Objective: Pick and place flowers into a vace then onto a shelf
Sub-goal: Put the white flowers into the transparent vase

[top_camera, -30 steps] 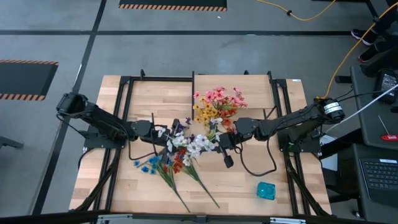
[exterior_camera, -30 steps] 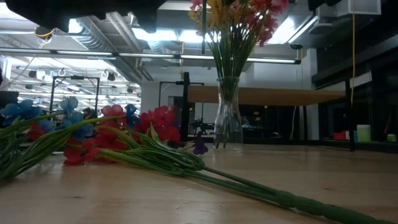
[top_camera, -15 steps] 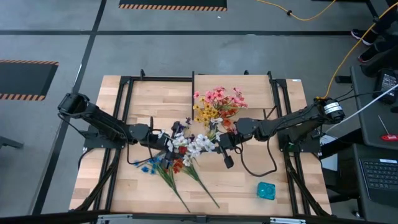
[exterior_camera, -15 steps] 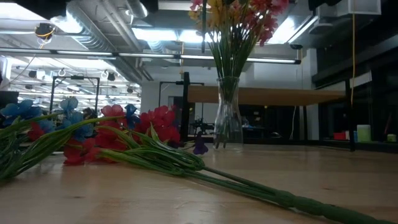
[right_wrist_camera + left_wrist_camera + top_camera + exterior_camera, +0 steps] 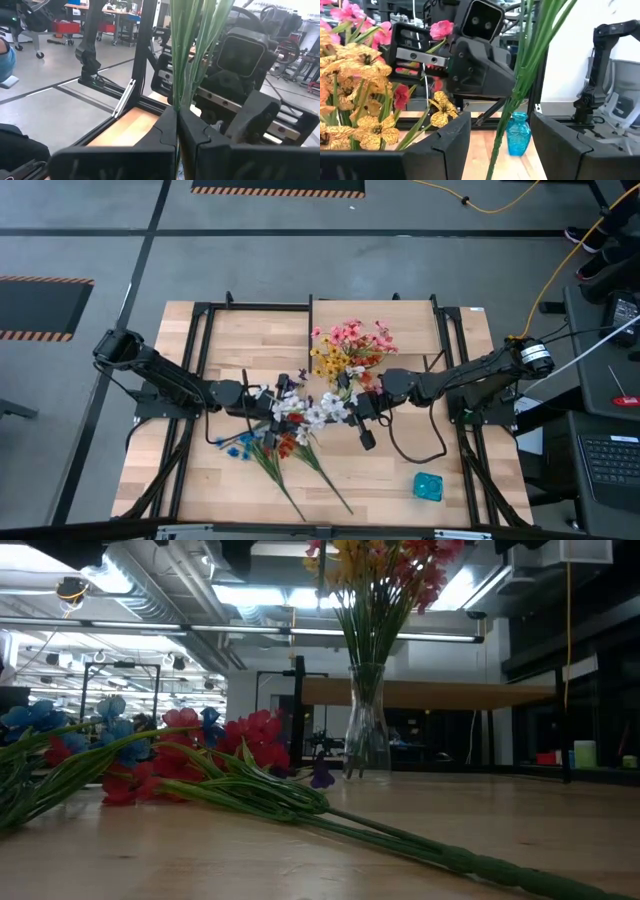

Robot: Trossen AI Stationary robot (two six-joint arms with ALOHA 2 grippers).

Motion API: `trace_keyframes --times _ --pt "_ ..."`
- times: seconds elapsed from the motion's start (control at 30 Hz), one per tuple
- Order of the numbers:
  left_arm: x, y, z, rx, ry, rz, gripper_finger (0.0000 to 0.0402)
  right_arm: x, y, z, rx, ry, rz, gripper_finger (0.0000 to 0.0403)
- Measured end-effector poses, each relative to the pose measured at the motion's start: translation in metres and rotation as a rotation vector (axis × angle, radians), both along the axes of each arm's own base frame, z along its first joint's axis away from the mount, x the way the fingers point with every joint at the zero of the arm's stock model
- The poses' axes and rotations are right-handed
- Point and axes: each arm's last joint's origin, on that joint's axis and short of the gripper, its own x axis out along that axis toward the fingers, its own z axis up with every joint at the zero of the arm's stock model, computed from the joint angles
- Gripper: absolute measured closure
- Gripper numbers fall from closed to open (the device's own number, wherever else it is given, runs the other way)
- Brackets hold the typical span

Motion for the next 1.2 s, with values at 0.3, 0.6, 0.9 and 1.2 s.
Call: trace_keyframes --times 0.3,0.6,0.9,1.2 --pt "0.01 -0.003 0.006 0.004 0.044 0.019 0.0203 0.0 0.0 0.0 0.001 -0.005 -0.002 0.0403" --pt "0.027 -0.008 0.013 0.023 0.09 0.013 0.0203 0.001 -0.002 0.001 0.012 -0.003 -0.009 0.0403" --pt "0.028 -0.008 0.016 0.003 0.087 0.018 0.0203 0.001 -0.002 0.0 0.011 0.001 -0.009 0.0403" --pt "0.033 0.001 0.009 0.002 0.114 0.046 0.0203 0.001 -0.002 0.0 0.011 -0.002 -0.01 0.0403"
